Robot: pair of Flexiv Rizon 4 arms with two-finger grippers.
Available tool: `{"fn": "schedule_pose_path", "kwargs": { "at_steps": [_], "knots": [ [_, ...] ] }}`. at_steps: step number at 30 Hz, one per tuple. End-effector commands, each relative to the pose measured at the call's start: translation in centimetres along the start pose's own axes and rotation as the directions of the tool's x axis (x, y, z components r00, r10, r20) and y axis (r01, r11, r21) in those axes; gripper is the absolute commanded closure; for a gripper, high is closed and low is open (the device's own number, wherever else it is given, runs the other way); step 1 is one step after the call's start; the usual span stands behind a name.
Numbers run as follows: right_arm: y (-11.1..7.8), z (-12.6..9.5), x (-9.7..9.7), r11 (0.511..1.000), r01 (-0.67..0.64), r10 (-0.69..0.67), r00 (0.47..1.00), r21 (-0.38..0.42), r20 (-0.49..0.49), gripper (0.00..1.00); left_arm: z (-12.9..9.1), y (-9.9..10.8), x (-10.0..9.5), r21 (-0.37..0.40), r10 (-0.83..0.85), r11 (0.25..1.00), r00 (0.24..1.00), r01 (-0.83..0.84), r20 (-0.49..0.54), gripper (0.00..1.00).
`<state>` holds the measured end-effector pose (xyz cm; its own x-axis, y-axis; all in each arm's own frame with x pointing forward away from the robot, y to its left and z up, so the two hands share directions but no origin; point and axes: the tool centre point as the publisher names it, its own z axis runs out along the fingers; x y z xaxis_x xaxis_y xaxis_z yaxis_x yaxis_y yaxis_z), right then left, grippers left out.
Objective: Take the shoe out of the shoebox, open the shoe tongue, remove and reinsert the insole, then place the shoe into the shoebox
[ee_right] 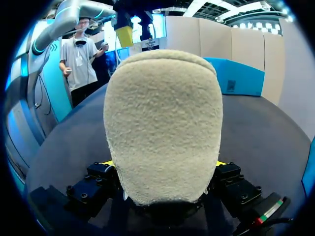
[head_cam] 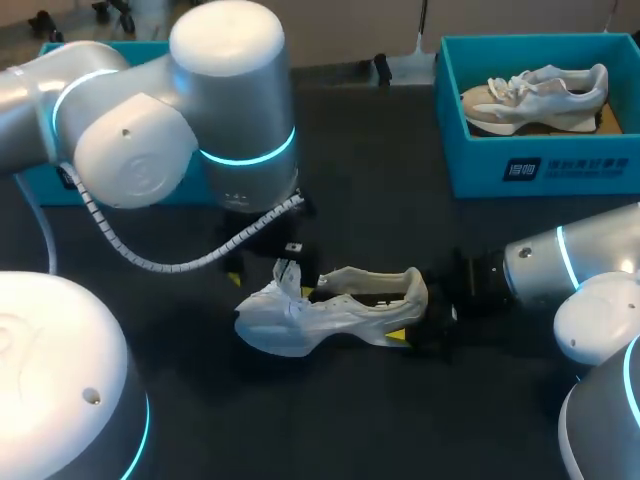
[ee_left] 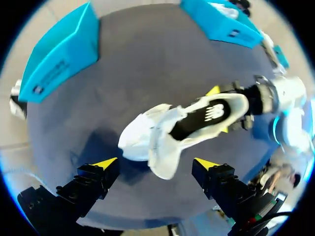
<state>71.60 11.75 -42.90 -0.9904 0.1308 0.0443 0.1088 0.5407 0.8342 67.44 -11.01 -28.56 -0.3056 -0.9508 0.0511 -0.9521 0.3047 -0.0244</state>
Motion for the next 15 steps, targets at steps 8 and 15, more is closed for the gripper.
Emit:
{"fn": "schedule_pose_path", "kwargs": {
  "at_steps": [8, 15],
  "knots": [
    [-0.1, 0.4, -0.1, 1.0, -0.001, 0.001, 1.0, 0.003, 0.002, 1.0, -5.8, -2.9, 1.3, 0.046, 0.543, 0.839, 0.838, -0.541, -0.055, 0.0],
    [-0.1, 0.4, -0.1, 1.0, -0.001, 0.001, 1.0, 0.003, 0.002, 1.0, -8.8, -3.7, 1.5, 0.046, 0.8, 0.592, 0.58, -0.805, -0.151, 1.0]
  ]
}}
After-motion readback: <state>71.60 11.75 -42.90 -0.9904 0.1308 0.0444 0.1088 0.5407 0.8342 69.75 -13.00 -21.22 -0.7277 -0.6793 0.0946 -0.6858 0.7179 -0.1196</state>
